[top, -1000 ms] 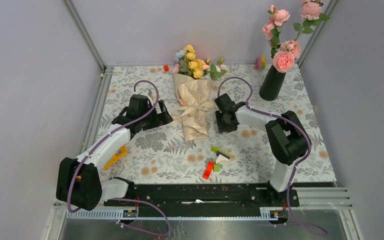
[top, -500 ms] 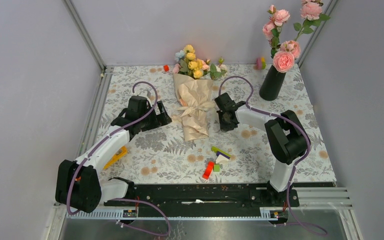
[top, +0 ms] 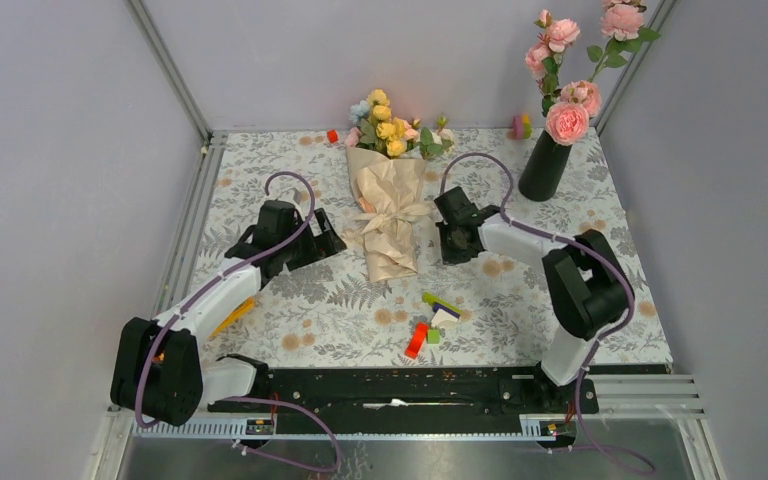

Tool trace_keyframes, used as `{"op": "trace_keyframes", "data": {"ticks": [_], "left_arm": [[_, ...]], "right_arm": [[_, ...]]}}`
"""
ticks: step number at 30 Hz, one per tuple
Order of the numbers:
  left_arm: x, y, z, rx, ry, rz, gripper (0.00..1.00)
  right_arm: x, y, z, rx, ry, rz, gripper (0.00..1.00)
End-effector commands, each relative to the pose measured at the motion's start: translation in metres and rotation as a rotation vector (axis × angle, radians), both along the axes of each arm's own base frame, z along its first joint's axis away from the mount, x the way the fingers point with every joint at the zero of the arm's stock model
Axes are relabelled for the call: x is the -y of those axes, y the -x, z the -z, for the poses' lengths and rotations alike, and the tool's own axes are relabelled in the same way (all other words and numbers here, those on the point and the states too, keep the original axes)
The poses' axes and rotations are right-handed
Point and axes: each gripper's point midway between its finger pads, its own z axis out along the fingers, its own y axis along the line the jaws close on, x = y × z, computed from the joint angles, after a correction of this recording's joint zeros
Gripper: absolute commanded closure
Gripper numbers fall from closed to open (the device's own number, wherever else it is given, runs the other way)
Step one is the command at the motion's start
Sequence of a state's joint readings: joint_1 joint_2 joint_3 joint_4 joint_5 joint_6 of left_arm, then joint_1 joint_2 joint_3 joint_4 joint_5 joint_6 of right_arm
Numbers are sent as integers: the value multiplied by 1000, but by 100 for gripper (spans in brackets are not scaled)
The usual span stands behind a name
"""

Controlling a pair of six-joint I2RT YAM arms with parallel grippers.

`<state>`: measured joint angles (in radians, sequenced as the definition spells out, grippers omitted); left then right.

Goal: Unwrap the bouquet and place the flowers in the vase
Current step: Untie the ribbon from the wrapping paper.

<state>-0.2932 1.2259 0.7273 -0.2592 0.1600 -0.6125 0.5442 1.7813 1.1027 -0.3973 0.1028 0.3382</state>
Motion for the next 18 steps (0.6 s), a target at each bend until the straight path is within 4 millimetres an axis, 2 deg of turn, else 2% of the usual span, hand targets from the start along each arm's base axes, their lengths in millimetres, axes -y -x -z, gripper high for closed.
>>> {"op": "trace_keyframes", "data": {"ticks": [1, 5, 10, 14, 18], "left_arm": [[11, -13, -12, 62, 86, -6, 8], [13, -14, -5, 51, 90, -1, 8], [15, -17, 7, 33, 91, 0, 9], [21, -24, 11, 32, 95, 5, 9], [29, -31, 15, 19, 124, 3, 9]], "right_arm": [[-12, -10, -41, 121, -104, 1, 100], [-13, -10, -45, 134, -120, -2, 100], [-11, -13, -40, 131, -93, -3, 99], [-16, -24, -42, 139, -83, -33, 70], [-26, -43, -44, 163, -74, -69, 52]]}}
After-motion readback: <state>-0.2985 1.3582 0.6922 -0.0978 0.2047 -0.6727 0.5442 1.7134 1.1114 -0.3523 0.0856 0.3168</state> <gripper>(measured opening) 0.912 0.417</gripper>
